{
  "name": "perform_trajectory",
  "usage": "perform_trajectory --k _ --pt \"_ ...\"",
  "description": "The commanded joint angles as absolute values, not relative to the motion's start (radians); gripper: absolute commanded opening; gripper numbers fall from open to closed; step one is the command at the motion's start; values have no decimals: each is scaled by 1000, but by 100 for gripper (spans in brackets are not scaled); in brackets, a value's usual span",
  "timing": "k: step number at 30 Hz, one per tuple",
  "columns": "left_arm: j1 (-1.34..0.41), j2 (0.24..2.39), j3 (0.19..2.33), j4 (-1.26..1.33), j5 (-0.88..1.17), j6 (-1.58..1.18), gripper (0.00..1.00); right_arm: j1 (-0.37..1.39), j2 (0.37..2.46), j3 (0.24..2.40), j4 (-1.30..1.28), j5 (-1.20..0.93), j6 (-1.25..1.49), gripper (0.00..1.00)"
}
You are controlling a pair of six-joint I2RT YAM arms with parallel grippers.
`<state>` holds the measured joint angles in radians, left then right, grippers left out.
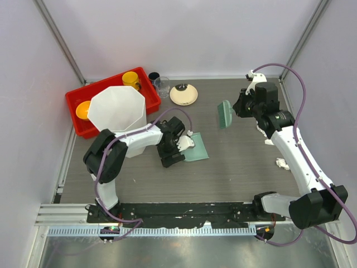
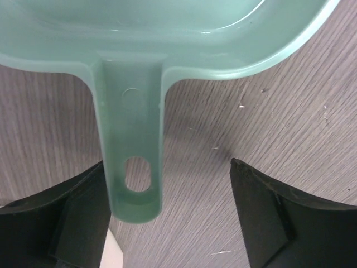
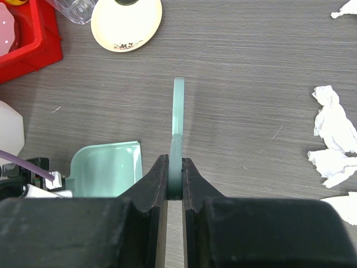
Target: Sweep away the paper scraps from the table
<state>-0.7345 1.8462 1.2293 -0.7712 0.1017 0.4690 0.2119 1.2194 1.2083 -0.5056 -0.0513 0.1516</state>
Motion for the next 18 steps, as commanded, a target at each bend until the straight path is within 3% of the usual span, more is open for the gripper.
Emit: perform_trajectory --k 1,3,4,9,10,18 --pt "-733 1784 1215 -706 144 454 71 207 1184 1223 -468 -60 140 1" --pt "-735 1776 1209 -693 150 454 59 206 1181 1223 -468 -58 137 1" --pt "-735 1773 1201 -690 155 454 49 207 1177 1221 -468 -57 137 1" --pt "-735 1749 1204 -706 172 448 22 207 1177 1223 -468 -52 137 1" --pt "-735 1738 1207 -710 175 443 3 206 1180 1223 -468 -49 137 1" --pt "-735 1706 1219 -767 164 407 0 189 1247 1322 -459 -3 95 1"
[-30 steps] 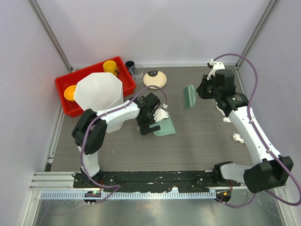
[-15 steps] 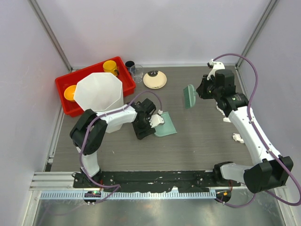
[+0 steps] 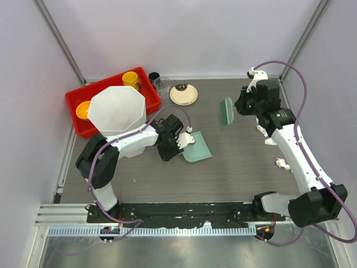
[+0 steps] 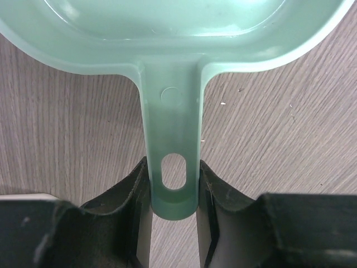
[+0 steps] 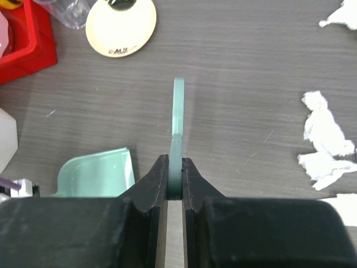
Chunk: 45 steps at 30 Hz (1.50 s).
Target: Sweep away the paper scraps from the table
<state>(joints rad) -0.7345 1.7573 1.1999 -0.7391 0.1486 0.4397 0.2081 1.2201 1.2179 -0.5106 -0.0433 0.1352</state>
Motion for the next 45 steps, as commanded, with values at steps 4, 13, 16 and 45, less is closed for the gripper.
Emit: perform_trajectory --k 4,13,16,45 --pt "-735 1695 1218 -778 155 402 0 166 1322 1460 -388 89 17 1" --pt "-739 1690 1195 -765 109 397 0 83 1723 1773 -224 372 -455 1" --pt "-747 1701 1195 -767 94 403 0 68 1897 1909 -206 410 -642 1" --pt "-755 1753 1200 -735 52 400 0 173 1809 1625 -480 -67 -352 1"
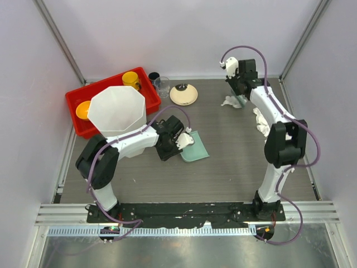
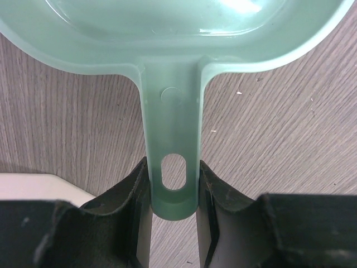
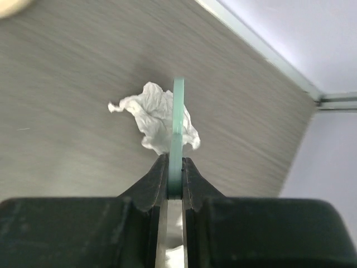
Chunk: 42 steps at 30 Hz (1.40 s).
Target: Sweep away the paper scraps from the table
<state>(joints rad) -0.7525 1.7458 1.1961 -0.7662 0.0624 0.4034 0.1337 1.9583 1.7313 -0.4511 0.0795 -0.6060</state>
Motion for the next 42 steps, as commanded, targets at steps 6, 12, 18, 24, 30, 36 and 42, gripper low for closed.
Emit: perform_trajectory --k 6,12,18,24,30,36,42 --pt "-755 1753 1200 -724 29 396 0 202 1746 1507 -624 -124 -106 1" --pt "-755 1766 1198 -721 8 396 0 287 1628 1424 -689 -61 -11 1" --pt "-753 1761 1203 -722 -26 397 0 308 1485 1471 -716 -77 -3 1" --pt "-755 1763 1213 -730 -46 397 0 308 1535 1589 -718 46 -73 1" --pt "-755 1790 1259 -765 -71 385 0 307 1710 1709 -692 172 -117 1" --pt "-755 1809 1276 -772 -69 383 0 310 1810 1718 -681 235 -160 1" --pt "-753 1851 1310 -775 -81 383 0 316 1772 1571 -585 95 -144 1"
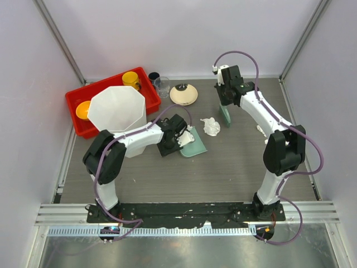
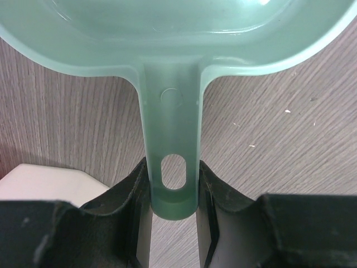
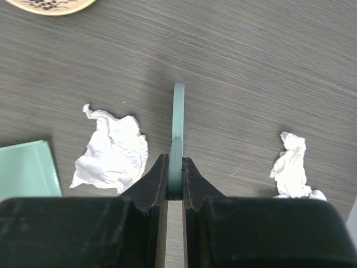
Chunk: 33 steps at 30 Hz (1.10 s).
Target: Sweep away the paper scraps from the table
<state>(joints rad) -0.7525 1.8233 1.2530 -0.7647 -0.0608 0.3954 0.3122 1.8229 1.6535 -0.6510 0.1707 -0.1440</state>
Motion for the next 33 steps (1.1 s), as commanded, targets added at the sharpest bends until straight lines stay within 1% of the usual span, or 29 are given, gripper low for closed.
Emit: perform_trajectory --k 1,6,12,17,22,30,33 --pt "-755 1856 1316 -775 -83 383 0 318 1767 1542 -577 89 -140 1" --pt "-747 1882 1338 -767 -83 387 0 319 1733 1487 -580 43 -115 1" --pt "-733 1907 1347 -744 -34 396 0 336 1668 1419 -569 14 -81 1" --pt "-735 1930 1362 -735 -31 399 0 357 1620 1393 -558 -113 -34 1" --pt "-733 1965 1390 -723 -38 397 0 364 1552 1322 -502 -208 -18 1" --pt "-692 2002 1466 -738 -3 364 0 365 1503 1322 -526 -348 -2 1" --pt "-686 1982 1462 -715 41 356 0 365 1476 1339 -522 -319 32 1"
